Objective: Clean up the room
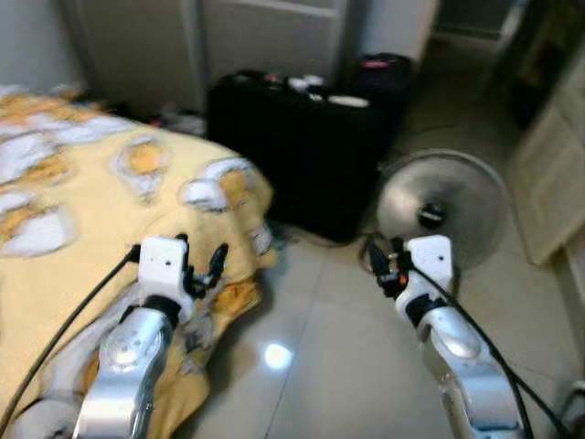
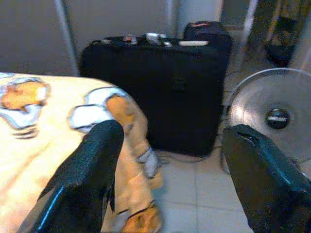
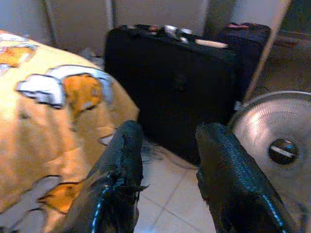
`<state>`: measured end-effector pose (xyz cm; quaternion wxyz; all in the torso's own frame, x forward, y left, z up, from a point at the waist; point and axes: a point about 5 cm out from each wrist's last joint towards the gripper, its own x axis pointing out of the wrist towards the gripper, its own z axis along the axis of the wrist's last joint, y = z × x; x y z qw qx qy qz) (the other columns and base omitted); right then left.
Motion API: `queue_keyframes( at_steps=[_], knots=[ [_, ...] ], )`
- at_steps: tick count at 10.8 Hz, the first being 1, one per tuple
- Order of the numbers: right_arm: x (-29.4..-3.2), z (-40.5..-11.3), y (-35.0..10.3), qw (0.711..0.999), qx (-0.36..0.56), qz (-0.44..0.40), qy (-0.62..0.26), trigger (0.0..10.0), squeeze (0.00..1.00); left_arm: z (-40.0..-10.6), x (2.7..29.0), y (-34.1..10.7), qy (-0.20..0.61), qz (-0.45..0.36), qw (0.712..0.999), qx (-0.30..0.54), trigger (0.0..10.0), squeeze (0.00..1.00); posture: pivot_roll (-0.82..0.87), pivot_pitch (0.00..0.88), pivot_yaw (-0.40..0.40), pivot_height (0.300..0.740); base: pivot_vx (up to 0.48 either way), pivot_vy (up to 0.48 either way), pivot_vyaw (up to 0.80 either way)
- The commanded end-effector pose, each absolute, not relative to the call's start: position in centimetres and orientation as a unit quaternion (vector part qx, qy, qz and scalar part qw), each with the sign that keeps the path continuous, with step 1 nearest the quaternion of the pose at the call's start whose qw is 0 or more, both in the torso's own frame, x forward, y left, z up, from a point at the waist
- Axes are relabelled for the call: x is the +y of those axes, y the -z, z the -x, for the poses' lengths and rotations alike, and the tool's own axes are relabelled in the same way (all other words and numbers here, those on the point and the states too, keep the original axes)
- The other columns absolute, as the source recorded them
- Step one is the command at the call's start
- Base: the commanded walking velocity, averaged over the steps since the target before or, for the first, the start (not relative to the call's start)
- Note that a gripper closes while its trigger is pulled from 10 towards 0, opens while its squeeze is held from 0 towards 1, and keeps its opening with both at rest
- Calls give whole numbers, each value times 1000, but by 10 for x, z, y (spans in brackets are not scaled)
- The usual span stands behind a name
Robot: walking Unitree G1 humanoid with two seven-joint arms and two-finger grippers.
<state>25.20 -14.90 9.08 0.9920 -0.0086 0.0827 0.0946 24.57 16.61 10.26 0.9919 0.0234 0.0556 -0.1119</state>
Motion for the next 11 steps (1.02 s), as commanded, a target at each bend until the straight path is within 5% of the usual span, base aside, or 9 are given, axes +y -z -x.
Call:
queue_keyframes(
  at_steps=[1,11],
  knots=[
    [-152,-254,-92,993,80,10,-90,10000,0,-246,168,-103,114,-29,992,52,10000,0,19,0,-12,740,401,0,0],
    [-169,-250,-84,992,94,25,-77,10000,0,-242,169,-100,103,-28,993,52,10000,0,12,0,-10,740,390,0,-419]
  ],
)
